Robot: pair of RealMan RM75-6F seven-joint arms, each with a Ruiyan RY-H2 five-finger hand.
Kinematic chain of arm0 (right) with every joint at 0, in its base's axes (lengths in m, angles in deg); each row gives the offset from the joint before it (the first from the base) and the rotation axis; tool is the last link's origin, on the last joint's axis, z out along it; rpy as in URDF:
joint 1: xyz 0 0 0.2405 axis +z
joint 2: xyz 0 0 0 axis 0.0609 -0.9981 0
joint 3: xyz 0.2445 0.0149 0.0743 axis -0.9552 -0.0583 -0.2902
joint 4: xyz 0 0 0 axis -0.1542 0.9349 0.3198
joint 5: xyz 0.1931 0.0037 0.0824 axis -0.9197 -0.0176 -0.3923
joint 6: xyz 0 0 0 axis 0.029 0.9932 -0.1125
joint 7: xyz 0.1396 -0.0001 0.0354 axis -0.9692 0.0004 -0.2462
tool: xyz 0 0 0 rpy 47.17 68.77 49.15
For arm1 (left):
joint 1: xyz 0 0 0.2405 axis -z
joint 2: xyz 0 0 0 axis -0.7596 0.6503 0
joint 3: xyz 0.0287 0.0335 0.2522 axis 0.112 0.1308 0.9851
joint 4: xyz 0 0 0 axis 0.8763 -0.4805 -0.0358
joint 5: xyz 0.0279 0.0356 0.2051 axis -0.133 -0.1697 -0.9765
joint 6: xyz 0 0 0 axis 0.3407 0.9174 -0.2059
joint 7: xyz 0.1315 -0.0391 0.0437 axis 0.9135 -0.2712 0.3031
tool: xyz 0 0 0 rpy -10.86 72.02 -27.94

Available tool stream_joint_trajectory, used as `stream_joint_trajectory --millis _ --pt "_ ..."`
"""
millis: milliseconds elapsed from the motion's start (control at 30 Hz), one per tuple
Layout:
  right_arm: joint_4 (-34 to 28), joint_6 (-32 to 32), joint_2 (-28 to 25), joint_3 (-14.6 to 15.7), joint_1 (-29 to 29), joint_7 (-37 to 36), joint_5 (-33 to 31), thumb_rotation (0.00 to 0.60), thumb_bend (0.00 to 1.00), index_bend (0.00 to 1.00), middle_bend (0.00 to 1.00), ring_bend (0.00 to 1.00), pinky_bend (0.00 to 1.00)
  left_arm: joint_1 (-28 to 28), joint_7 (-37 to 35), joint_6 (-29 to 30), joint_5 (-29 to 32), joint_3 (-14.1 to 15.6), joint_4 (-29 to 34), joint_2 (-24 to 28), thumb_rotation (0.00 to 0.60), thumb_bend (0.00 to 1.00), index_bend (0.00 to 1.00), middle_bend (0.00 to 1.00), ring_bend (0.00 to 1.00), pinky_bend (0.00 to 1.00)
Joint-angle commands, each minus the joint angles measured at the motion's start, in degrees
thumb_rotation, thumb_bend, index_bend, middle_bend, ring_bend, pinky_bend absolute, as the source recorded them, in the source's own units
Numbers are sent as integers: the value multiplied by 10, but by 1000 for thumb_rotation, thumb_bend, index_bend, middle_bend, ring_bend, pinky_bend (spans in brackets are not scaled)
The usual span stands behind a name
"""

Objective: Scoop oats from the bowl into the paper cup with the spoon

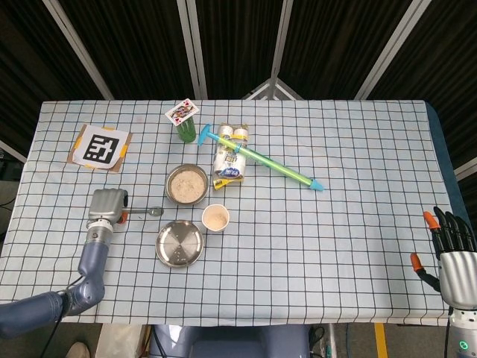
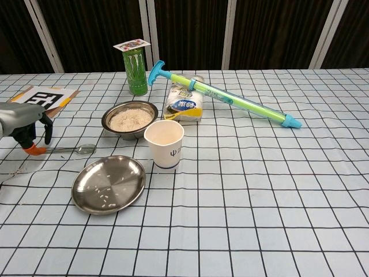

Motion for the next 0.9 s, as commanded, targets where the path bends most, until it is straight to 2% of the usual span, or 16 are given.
stream_joint_trajectory --millis 33,467,667,900 --pt "0 0 0 0 0 0 0 600 383 0 44 0 87 2 0 -1 1 3 -3 -4 600 385 490 1000 1000 1000" --pt "1 1 1 0 0 0 0 600 383 0 44 0 87 7 2 2 2 15 -5 -11 600 373 484 1000 1000 1000" --pt "1 2 1 -1 0 2 0 600 383 0 44 0 87 11 1 3 3 14 -10 -17 600 373 514 1000 1000 1000" --pt "1 2 1 -1 0 3 0 600 383 0 44 0 87 13 -4 6 4 13 -13 -21 600 416 535 1000 1000 1000"
